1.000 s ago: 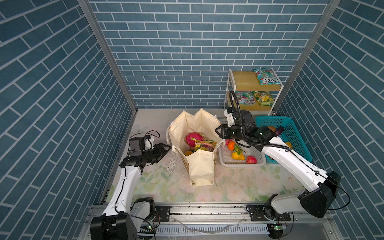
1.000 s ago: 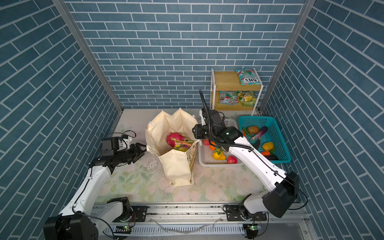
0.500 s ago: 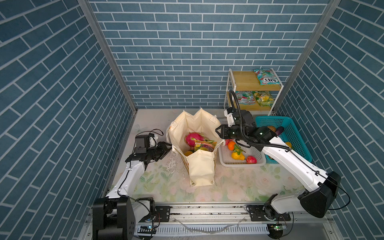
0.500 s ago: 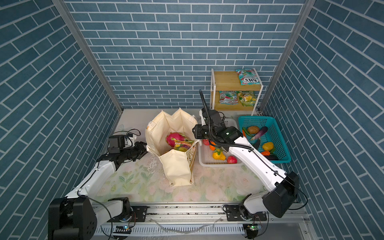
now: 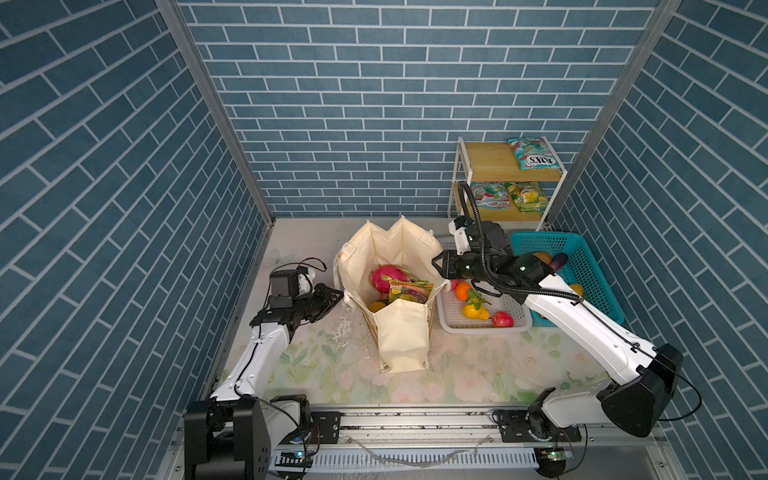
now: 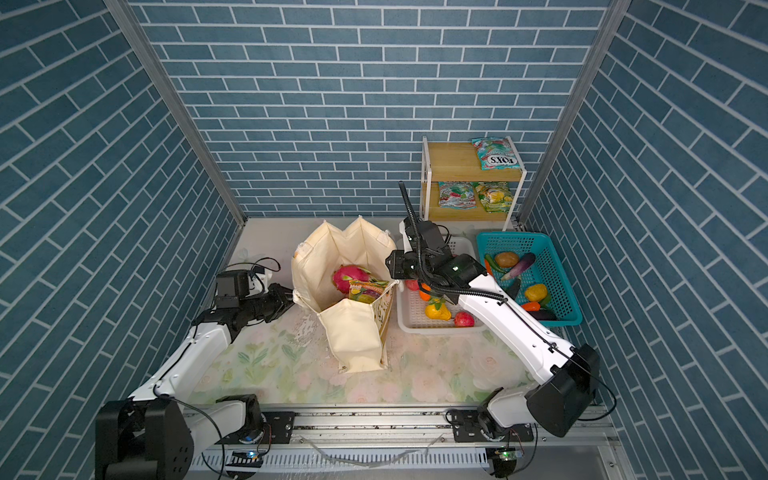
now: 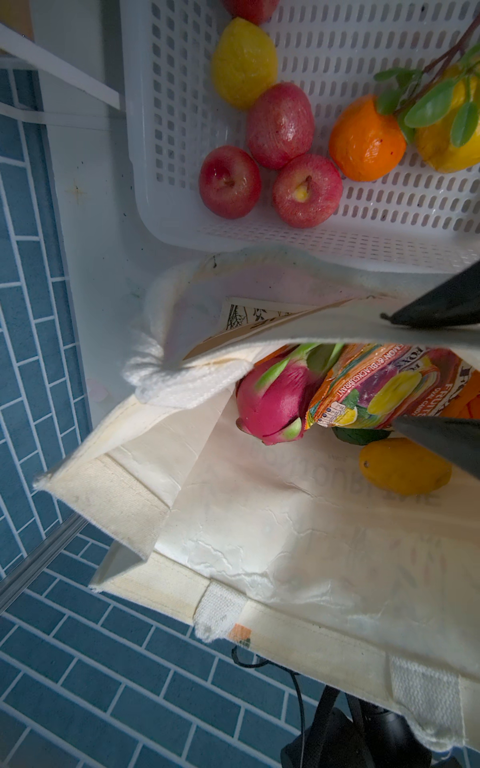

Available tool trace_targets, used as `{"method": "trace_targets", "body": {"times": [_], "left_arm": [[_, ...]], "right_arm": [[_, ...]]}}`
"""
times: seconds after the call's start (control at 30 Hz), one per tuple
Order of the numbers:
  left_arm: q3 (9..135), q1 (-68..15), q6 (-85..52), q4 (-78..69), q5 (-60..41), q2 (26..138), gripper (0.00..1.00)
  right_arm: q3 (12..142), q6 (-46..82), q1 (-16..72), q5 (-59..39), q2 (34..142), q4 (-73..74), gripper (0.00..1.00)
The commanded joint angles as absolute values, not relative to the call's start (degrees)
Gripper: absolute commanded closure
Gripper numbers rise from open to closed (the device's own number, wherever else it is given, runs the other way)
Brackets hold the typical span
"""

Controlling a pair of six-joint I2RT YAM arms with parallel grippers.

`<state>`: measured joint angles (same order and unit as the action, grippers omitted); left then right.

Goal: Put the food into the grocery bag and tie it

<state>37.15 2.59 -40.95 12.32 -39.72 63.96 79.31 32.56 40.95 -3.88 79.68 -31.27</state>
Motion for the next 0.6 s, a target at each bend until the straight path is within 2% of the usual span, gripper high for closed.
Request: {"method": "trace_targets", "body": {"times": [0.0,0.07,0.1,0.33,0.57], "left_arm": [[37.77,2.37,-39.35,14.59,-40.41,62.69,0.92],[39.14,2.37,-38.39,16.57,-40.69,62.13,0.99],[39.76,2.44,-37.59,18.15,-40.49,61.62,1.00],[49.99,6.24,-30.56,33.25,-37.11,57.15,1.00],[59.46,11.02,-26.12,41.90,-35.92,57.26,1.00]], "right_arm": [[79.34,31.73,40.69,-4.22,77.57,-30.74,0.66],[79.62,31.73,40.79,-4.22,77.22,-30.83,0.66],[79.76,31.73,40.76,-4.22,77.02,-30.92,0.66],[80.51,31.47,40.78,-1.46,73.05,-31.64,0.66],[78.86,31.76,38.03,2.42,66.83,-32.52,0.57]]}}
